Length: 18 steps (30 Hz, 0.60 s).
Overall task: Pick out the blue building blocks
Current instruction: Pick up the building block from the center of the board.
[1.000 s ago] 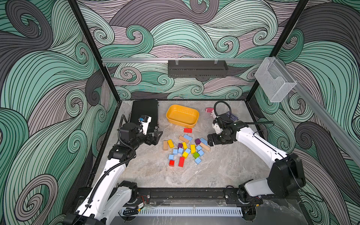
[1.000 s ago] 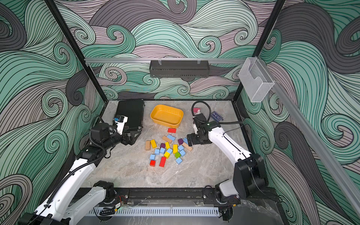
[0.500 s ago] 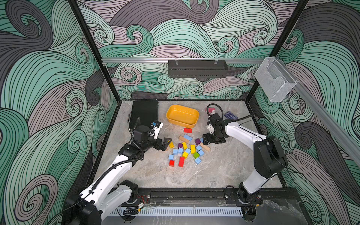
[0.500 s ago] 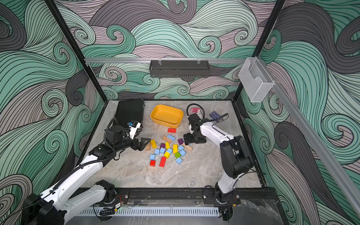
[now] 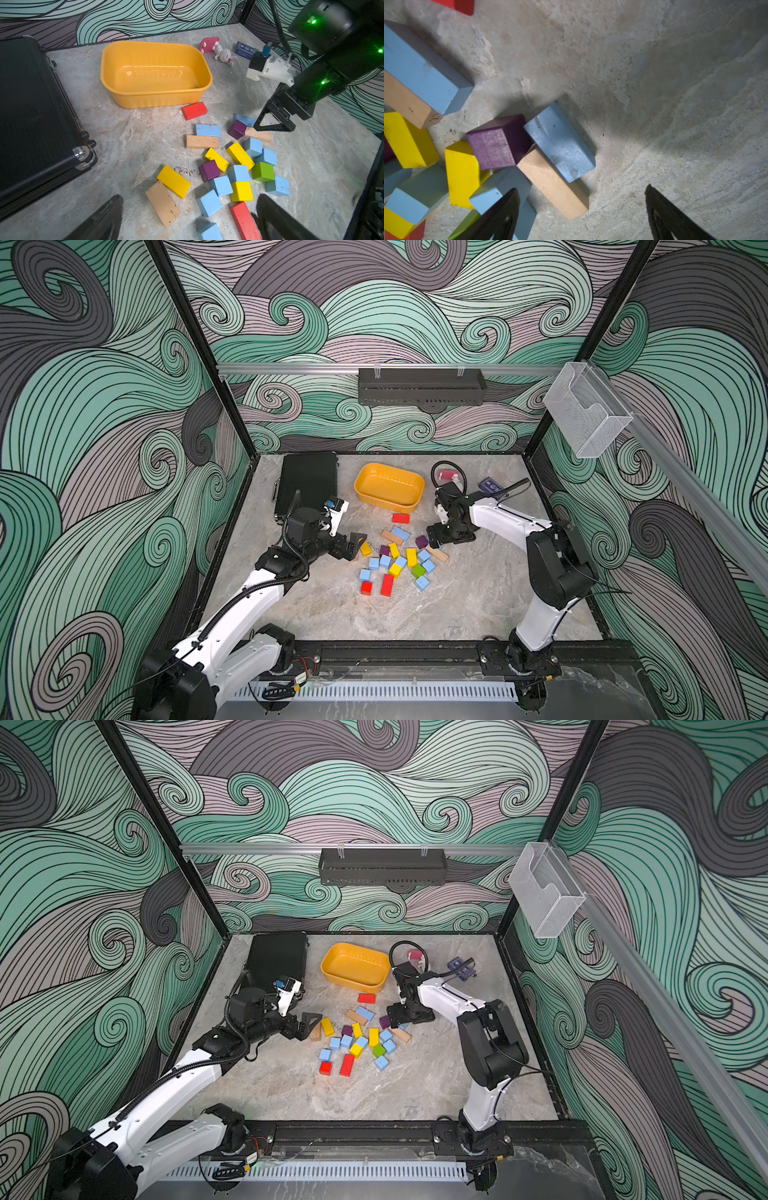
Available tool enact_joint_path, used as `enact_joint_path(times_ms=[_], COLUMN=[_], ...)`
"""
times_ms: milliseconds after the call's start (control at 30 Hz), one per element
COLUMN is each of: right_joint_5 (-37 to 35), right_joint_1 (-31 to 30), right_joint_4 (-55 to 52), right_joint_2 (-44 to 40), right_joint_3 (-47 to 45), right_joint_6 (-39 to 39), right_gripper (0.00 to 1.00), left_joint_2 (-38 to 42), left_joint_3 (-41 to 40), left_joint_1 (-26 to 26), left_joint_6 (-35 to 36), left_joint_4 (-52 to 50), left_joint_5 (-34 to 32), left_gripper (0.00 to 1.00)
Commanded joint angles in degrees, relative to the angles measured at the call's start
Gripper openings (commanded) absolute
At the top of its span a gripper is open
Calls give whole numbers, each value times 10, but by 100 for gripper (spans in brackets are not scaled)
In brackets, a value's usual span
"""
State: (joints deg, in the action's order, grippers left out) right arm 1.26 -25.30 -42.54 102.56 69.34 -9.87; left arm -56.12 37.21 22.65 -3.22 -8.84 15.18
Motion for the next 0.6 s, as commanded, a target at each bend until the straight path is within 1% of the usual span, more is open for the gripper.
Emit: enact_joint_path(times_ms=[0, 167, 567], right_joint_5=[-18, -34, -47], right_joint_1=[-4, -4, -4], right_joint_4=[7, 8, 10], right_joint_2=[15, 33, 64], right_joint_3=[15, 29, 46], right_joint_6=[5, 2, -8], right_gripper=[95, 95, 95], left_joint_2=[5, -2, -9], left_joint_3=[-6, -6, -2], left_joint_1=[4, 4, 4], left_joint_6=[3, 7, 13], left_joint_4=[14, 15, 11], left_joint_5=[-9, -12, -19], left_gripper=[99, 99, 99])
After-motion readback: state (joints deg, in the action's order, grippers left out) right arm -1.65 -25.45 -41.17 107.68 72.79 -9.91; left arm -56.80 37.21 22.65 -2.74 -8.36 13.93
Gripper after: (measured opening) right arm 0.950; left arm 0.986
